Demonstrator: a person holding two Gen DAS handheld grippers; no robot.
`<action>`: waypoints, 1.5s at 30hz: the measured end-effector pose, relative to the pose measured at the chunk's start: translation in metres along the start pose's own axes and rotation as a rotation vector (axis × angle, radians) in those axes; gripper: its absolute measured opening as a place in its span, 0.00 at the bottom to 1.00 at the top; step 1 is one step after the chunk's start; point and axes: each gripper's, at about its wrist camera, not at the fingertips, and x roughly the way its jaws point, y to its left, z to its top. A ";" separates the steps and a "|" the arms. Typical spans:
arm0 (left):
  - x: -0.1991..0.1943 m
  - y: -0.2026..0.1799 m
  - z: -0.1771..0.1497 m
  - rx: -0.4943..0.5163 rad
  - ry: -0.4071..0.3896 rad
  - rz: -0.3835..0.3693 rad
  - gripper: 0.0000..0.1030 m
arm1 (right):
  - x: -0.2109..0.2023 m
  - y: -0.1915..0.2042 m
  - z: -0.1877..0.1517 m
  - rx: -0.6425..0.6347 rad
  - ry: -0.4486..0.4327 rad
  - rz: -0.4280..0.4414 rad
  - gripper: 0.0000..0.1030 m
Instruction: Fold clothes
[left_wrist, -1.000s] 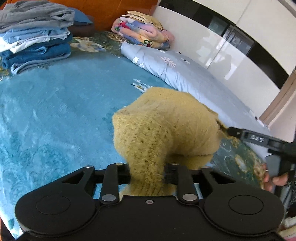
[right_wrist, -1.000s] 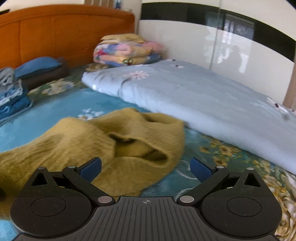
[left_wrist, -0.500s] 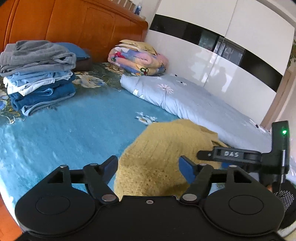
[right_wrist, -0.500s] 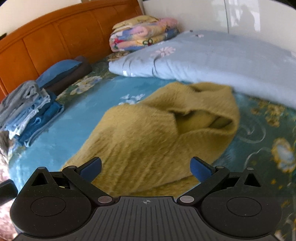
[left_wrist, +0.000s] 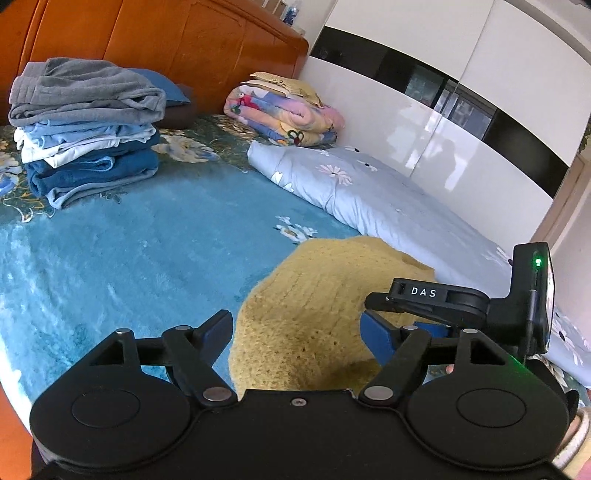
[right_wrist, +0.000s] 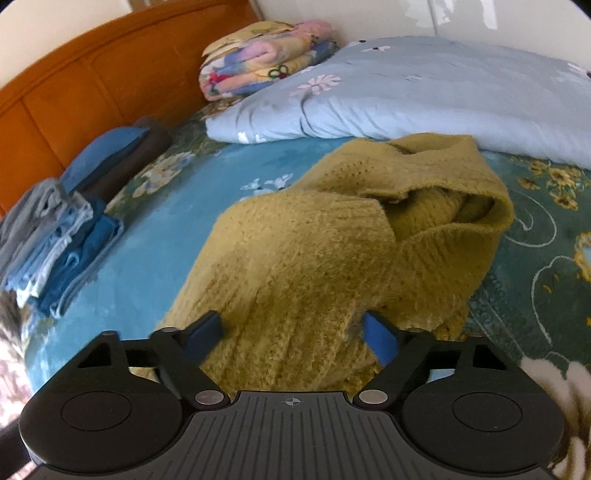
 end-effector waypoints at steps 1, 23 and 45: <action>0.000 0.000 -0.001 -0.002 0.002 -0.002 0.73 | 0.001 -0.002 0.001 0.010 0.003 0.005 0.66; 0.006 0.012 -0.002 -0.050 0.032 -0.001 0.73 | -0.050 -0.047 0.014 0.070 -0.182 0.096 0.06; 0.033 0.000 -0.016 -0.033 0.117 -0.047 0.73 | -0.156 -0.219 0.013 0.171 -0.409 -0.510 0.02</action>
